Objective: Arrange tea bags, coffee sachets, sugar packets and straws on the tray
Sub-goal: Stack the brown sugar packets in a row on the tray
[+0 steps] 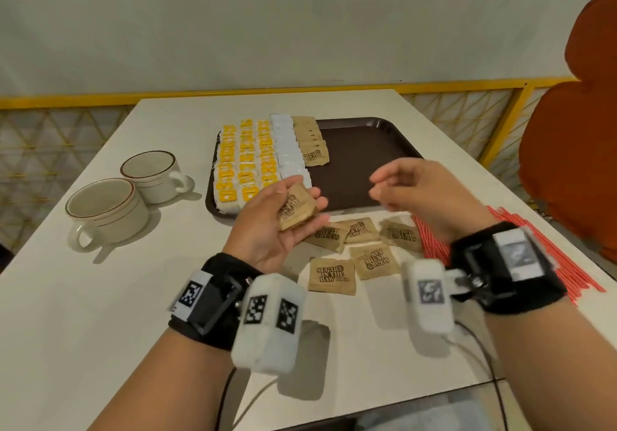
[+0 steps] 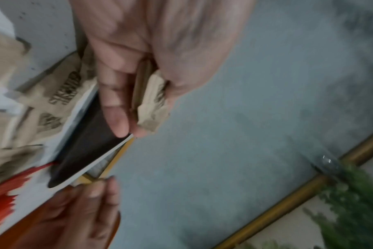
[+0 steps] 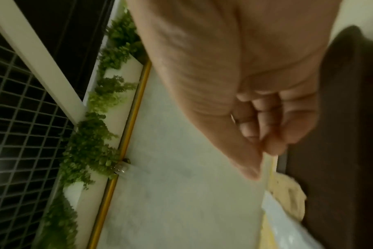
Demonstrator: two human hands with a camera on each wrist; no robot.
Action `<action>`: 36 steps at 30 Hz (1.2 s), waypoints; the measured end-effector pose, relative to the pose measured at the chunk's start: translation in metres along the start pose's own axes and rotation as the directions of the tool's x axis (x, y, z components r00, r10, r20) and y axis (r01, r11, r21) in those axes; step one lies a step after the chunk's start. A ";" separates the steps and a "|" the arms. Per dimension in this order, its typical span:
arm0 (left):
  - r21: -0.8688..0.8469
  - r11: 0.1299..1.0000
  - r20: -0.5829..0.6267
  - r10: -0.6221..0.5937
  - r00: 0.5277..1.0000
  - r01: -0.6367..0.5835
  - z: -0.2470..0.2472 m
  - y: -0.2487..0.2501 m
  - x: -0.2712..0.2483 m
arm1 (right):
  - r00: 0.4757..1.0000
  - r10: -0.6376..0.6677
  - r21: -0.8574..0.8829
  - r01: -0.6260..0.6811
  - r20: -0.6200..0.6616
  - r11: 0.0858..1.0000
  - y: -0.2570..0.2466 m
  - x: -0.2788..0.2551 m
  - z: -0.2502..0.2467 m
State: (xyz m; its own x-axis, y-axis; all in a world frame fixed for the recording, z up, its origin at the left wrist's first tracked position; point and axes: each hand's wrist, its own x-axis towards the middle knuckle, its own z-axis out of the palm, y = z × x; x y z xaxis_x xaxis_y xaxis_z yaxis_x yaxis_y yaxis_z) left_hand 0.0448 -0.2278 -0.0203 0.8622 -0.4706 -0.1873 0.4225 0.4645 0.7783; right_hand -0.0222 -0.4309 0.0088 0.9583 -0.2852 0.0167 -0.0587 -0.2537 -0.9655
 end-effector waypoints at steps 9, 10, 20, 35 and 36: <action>0.325 0.930 -0.056 -0.160 0.986 0.169 -0.010 0.013 0.000 | 0.929 0.311 -0.911 0.062 0.202 0.407 0.015 0.022 -0.016; 0.289 0.939 -0.059 -0.178 0.982 0.188 -0.010 0.013 -0.001 | 0.926 0.322 -0.920 0.060 0.196 0.387 0.015 0.025 -0.015; -0.031 0.988 0.050 -0.151 0.987 0.152 -0.014 0.014 -0.002 | 0.911 0.353 -0.914 0.059 0.214 0.401 0.015 0.043 -0.010; 0.943 0.305 0.205 -0.219 0.954 -0.133 -0.008 -0.007 -0.004 | 0.952 0.135 -0.835 0.166 0.274 0.524 -0.004 0.031 -0.013; 0.949 0.277 0.216 -0.224 0.950 -0.150 -0.007 -0.008 -0.004 | 0.951 0.110 -0.797 0.175 0.289 0.577 -0.011 0.026 -0.014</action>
State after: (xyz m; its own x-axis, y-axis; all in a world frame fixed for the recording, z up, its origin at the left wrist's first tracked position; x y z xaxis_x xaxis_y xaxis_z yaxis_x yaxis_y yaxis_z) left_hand 0.0401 -0.2244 -0.0304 0.6645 -0.7132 -0.2232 -0.2774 -0.5127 0.8125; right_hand -0.0002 -0.4480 0.0238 0.9857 -0.0322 -0.1654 -0.0888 -0.9336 -0.3472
